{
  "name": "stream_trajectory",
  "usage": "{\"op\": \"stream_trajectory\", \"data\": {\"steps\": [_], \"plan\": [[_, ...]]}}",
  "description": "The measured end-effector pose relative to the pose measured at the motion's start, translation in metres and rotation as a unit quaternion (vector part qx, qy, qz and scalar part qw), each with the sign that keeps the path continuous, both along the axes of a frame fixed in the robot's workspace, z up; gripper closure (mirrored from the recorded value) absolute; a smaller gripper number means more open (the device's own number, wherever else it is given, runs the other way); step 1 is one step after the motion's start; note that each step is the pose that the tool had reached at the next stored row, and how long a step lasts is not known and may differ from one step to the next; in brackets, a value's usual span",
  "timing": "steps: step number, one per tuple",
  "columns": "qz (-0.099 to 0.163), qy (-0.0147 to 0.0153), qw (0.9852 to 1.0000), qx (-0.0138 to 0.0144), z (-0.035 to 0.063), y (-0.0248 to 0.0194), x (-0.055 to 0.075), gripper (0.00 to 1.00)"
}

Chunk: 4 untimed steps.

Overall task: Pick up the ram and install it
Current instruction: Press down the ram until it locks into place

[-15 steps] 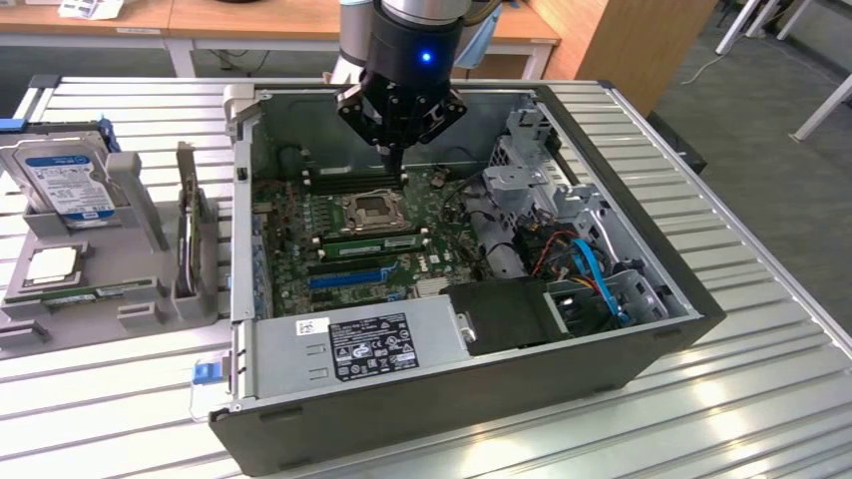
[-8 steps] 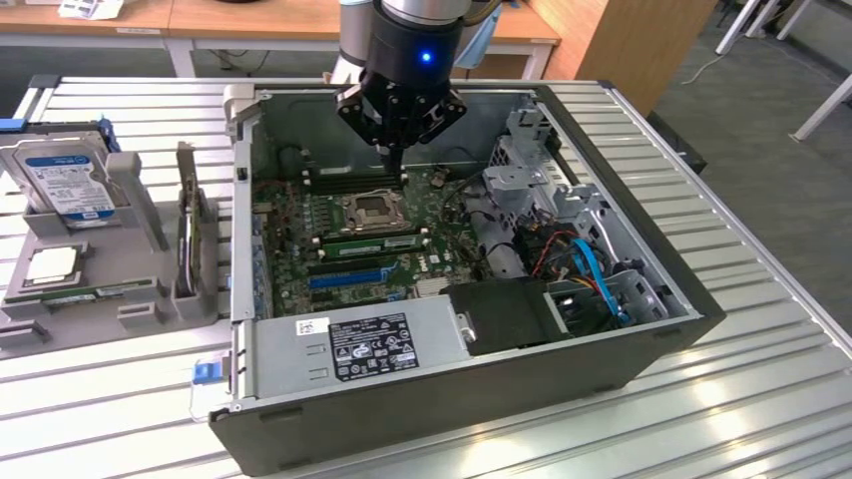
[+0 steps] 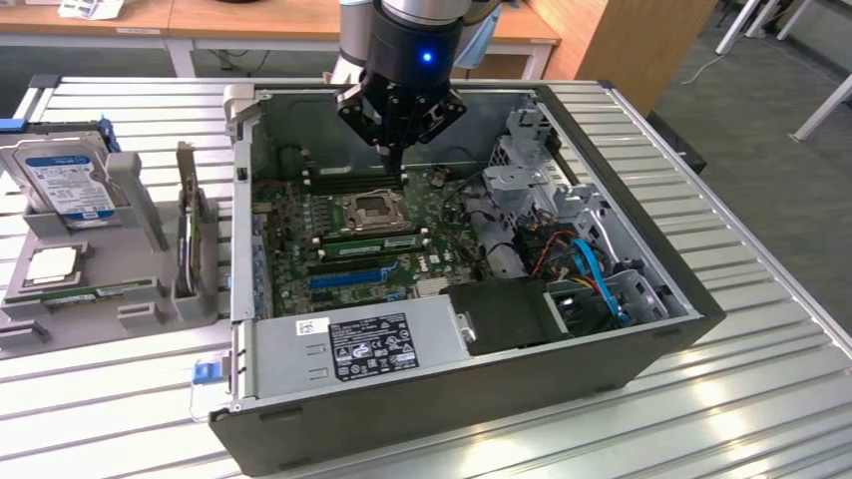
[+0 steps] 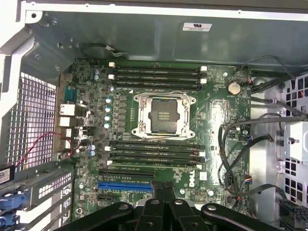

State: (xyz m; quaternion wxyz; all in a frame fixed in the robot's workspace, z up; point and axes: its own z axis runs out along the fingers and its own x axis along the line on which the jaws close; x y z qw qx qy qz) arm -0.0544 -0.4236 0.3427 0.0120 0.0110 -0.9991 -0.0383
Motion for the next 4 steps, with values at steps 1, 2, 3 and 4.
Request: {"op": "stream_trajectory", "data": {"steps": [1, 2, 3, 4], "plan": [[0.000, 0.0000, 1.0000, 0.0000, 0.0000, 0.0000, 0.0000, 0.90], [0.000, 0.0000, 1.0000, 0.0000, 0.0000, 0.0000, 0.0000, 0.90], [0.000, 0.0000, 1.0000, 0.0000, 0.0000, 0.0000, 0.0000, 0.90], [0.000, 0.0000, 1.0000, 0.0000, 0.0000, 0.0000, 0.0000, 0.90]]}}
